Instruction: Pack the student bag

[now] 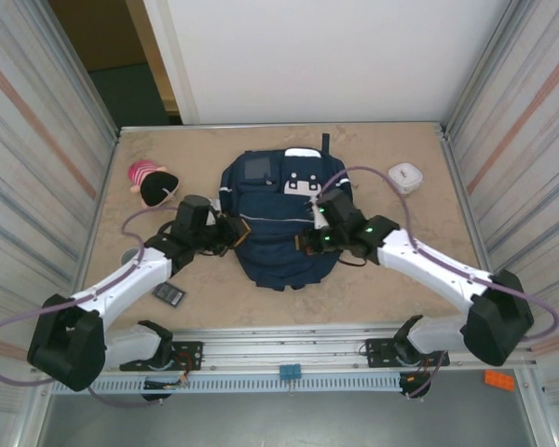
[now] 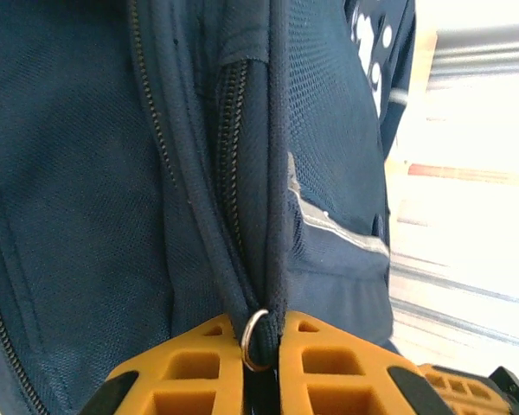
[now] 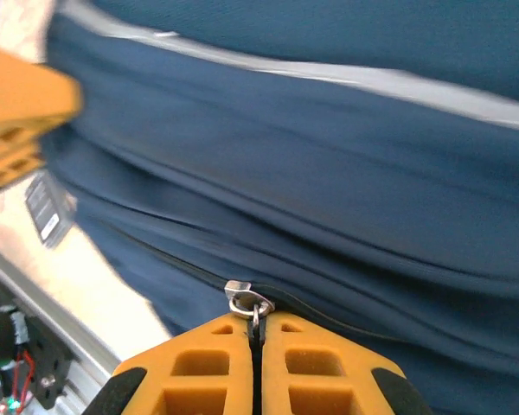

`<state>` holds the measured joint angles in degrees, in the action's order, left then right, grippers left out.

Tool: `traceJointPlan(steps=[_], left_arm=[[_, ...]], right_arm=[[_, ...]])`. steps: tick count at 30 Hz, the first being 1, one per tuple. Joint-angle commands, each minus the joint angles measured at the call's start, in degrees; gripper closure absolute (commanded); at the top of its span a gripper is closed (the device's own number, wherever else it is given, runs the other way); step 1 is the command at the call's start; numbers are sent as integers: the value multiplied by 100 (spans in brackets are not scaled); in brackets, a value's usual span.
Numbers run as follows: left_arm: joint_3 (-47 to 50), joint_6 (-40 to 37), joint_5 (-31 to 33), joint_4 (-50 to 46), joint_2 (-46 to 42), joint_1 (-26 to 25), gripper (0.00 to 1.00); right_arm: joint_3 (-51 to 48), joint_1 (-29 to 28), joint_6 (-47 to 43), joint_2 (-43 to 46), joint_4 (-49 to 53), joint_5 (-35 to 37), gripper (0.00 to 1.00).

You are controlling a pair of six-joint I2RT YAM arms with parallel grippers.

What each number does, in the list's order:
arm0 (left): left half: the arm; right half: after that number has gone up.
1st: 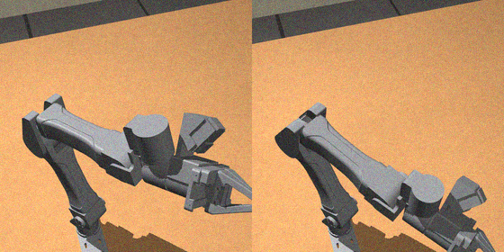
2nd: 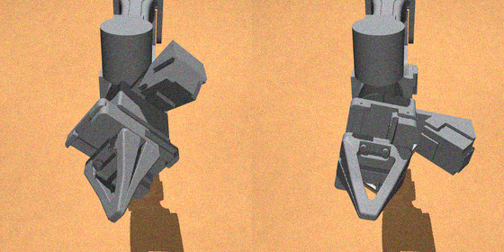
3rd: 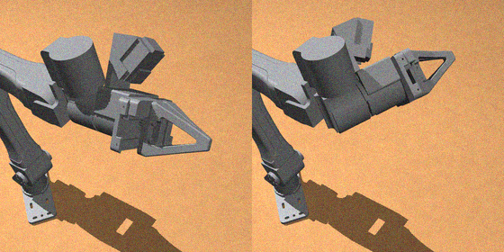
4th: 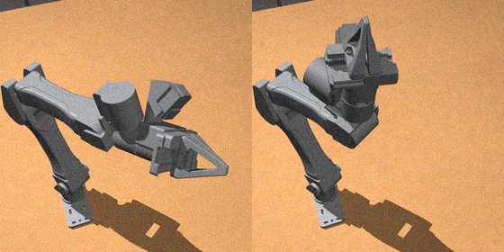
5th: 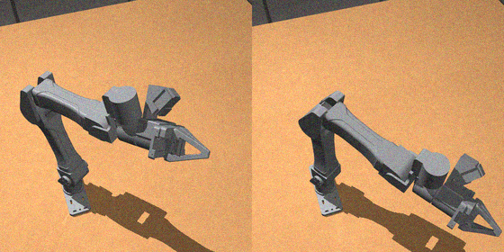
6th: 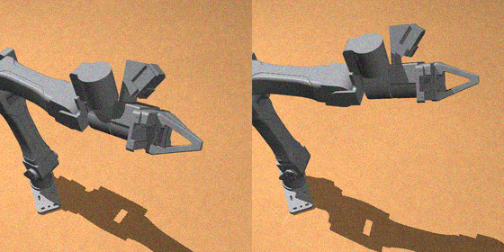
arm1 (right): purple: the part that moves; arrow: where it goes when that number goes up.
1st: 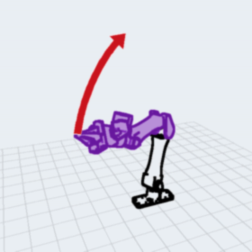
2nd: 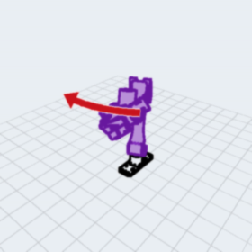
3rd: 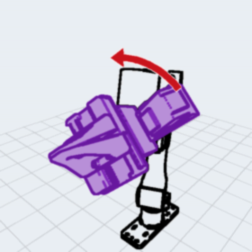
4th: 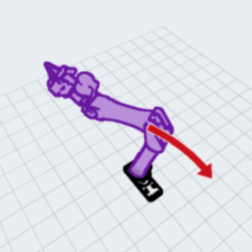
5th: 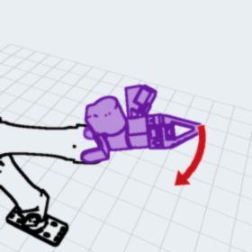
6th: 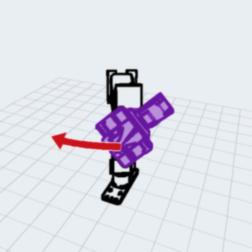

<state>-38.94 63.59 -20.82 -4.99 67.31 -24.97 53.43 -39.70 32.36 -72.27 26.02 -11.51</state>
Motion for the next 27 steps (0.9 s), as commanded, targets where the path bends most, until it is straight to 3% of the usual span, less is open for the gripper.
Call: traceJointPlan(steps=[1,3,6,10,14,18,24,27], left_arm=[[27,-800,345,-790,-312,525,100],[60,-927,260,-853,-334,629,100],[-24,-1123,204,-960,-326,648,95],[-198,-1606,191,-918,-515,600,60],[-672,-2968,426,-1295,-671,278,32],[-1142,-4829,754,-1689,-635,-324,27],[-1520,-8219,48,-1681,-167,-1402,26],[-1845,-9205,122,-1751,391,-1723,26]], right_arm=[[-282,691,-408,553,640,-72,100],[-365,1011,-481,629,556,-339,100],[-323,1046,-571,528,355,-633,100],[-290,883,-574,454,-124,-1103,100],[-160,850,-604,442,-257,-1431,100],[-128,850,-609,435,-259,-1468,100],[-220,815,-574,528,-306,-1442,100],[-242,814,-600,550,-272,-1398,100]])
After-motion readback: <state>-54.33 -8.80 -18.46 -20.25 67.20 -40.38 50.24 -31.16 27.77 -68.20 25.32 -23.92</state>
